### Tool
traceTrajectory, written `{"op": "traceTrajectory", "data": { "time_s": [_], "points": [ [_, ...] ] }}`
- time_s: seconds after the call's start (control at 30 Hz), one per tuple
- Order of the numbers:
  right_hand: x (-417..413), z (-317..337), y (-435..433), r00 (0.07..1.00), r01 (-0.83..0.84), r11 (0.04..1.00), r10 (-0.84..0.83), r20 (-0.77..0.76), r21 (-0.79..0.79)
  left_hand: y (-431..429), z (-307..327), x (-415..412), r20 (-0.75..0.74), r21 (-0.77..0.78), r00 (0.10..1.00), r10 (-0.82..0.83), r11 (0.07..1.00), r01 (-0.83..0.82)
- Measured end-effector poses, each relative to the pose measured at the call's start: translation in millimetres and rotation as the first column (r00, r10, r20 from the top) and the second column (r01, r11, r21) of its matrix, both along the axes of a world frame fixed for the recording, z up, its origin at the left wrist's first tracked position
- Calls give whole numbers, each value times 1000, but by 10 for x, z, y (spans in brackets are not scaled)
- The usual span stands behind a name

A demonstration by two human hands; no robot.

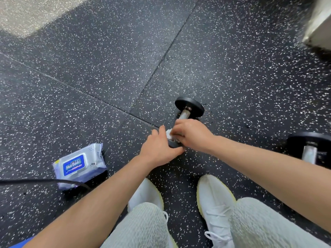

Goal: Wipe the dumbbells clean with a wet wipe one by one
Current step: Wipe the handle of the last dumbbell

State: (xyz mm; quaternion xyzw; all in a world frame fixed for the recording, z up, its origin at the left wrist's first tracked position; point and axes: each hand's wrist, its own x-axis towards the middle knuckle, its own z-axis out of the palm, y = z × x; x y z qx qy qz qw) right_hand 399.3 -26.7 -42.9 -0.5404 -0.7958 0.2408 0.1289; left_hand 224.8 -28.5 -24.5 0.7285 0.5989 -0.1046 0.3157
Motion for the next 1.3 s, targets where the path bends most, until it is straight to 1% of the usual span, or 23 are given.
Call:
{"op": "traceTrajectory", "data": {
  "time_s": [0.07, 0.17, 0.2, 0.27, 0.3, 0.37, 0.4, 0.43, 0.47, 0.53, 0.63, 0.7, 0.77, 0.83, 0.9, 0.97, 1.07, 1.13, 1.23, 1.3],
  "points": [
    [52, -2, 101, 994, 96, 994, -99, 55, 60, 13, -3, 0, -20, -6, 1000, -19, 1000, 19],
    [75, -9, 187, 946, 286, 949, -302, 119, 135, 17, 5, 13, -53, 3, 998, -46, 999, 46],
    [68, -2, 173, 933, 319, 937, -337, 126, 143, 15, 5, 22, -56, 13, 997, -54, 998, 55],
    [34, 20, 71, 943, 304, 944, -317, 97, 129, 3, 2, 32, -55, 24, 996, -67, 997, 68],
    [13, 34, 4, 962, 254, 961, -262, 71, 109, 3, -2, 31, -48, 24, 996, -69, 997, 70],
    [-14, 49, -104, 995, 87, 995, -89, 34, 51, 6, -6, 26, -31, 28, 998, -62, 998, 63],
    [-12, 47, -118, 999, 10, 999, -11, 35, 35, 8, -8, 23, -27, 30, 998, -59, 998, 60],
    [-3, 43, -100, 998, -31, 999, 29, 51, 36, 3, -4, 16, -30, 33, 998, -60, 998, 61],
    [17, 36, -57, 997, -26, 998, 22, 79, 48, 0, 2, 16, -34, 35, 997, -65, 997, 67],
    [53, 25, 58, 988, 79, 992, -91, 126, 101, -4, 19, 15, -51, 35, 996, -71, 997, 73],
    [122, 46, 211, 927, 292, 940, -324, 190, 178, -5, 38, 28, -59, 32, 997, -58, 998, 60],
    [119, 66, 215, 890, 331, 922, -375, 258, 200, -11, 48, 48, -69, 38, 996, -62, 997, 65],
    [57, 91, 96, 898, 287, 941, -329, 294, 177, -24, 50, 66, -79, 42, 994, -80, 996, 84],
    [-24, 78, -82, 932, 179, 977, -206, 299, 114, -23, 39, 75, -76, 38, 994, -82, 996, 85],
    [-37, 24, -161, 949, 88, 990, -115, 293, 106, -14, 27, 80, -71, 35, 994, -78, 996, 81],
    [20, -2, -72, 938, 106, 982, -151, 312, 157, -10, 27, 85, -81, 31, 992, -91, 995, 94],
    [96, 28, 118, 887, 237, 945, -305, 346, 224, -12, 31, 90, -102, 27, 989, -108, 993, 111],
    [111, 53, 160, 860, 286, 928, -359, 362, 240, -14, 16, 88, -106, 40, 988, -115, 992, 120],
    [99, 48, 45, 871, 269, 939, -333, 362, 215, -26, -18, 93, -106, 52, 988, -113, 992, 119],
    [91, -6, -76, 897, 189, 967, -240, 371, 169, -37, -29, 107, -109, 69, 987, -117, 990, 125]
  ]
}}
